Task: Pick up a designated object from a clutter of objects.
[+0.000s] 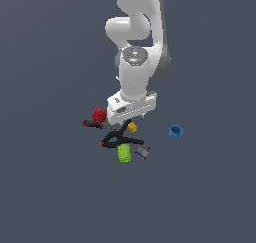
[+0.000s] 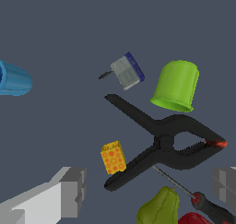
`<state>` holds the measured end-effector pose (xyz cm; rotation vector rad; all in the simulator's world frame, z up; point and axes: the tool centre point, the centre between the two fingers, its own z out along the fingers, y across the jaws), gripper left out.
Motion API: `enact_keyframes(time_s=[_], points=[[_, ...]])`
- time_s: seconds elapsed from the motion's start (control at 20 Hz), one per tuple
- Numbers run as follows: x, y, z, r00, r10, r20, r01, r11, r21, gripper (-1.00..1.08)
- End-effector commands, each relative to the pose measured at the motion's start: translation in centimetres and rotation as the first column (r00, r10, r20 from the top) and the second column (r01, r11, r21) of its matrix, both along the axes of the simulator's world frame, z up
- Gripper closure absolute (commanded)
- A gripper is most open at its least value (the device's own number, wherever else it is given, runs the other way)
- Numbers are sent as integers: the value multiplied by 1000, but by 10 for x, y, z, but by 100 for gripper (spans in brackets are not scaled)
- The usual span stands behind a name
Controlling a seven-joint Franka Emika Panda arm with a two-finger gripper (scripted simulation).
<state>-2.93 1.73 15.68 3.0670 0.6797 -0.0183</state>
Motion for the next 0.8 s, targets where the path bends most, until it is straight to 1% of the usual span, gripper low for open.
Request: enact_keyframes(time_s=[0.0, 0.35, 0.75], points=[[-9, 1, -21, 998, 69, 3, -69, 998, -1, -92], [-33, 3, -64, 976, 219, 7, -219, 976, 0, -92], [-50, 5, -87, 952, 306, 11, -306, 952, 2, -92]])
